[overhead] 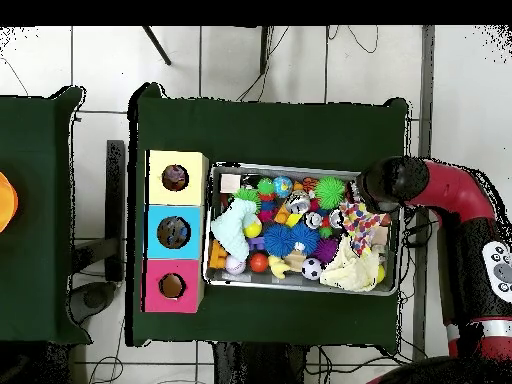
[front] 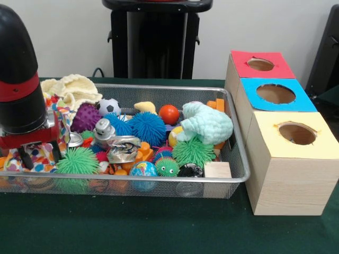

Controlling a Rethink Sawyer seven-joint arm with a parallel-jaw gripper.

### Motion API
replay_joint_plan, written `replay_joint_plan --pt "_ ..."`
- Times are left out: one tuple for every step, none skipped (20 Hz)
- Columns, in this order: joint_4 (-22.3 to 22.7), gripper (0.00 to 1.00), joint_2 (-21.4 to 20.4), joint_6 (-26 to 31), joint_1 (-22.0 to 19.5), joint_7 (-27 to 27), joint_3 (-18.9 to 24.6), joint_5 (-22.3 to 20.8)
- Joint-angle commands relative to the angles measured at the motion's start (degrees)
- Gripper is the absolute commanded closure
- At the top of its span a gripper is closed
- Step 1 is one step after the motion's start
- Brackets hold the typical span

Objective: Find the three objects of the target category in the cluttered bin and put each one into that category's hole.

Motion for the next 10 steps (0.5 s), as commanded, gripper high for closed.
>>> replay_joint_plan --pt "-2.36 0.0 4.5 -2.9 0.34 -21.03 1.66 -4.58" --pt "-2.4 0.0 4.39 -2.7 0.61 -20.69 1.72 -4.34" --pt "-2.37 0.0 4.3 -2.61 0.65 -20.55 1.7 -4.23" --pt "-2.29 0.0 4.09 -2.35 0.77 -20.4 1.7 -4.03" --pt "-2.25 0.0 3.99 -2.22 0.83 -20.29 1.67 -3.91" --pt "-1.64 0.0 3.71 -2.44 0.63 -20.05 1.57 -3.78" --pt "-1.42 0.0 3.53 -2.42 0.64 -19.8 1.53 -3.63" --pt "-1.21 0.0 3.34 -2.4 0.65 -19.54 1.49 -3.49" --pt "-1.11 0.0 3.27 -2.45 0.67 -19.41 1.48 -3.43" --pt "-0.88 0.0 3.17 -2.63 0.77 -18.98 1.53 -3.29"
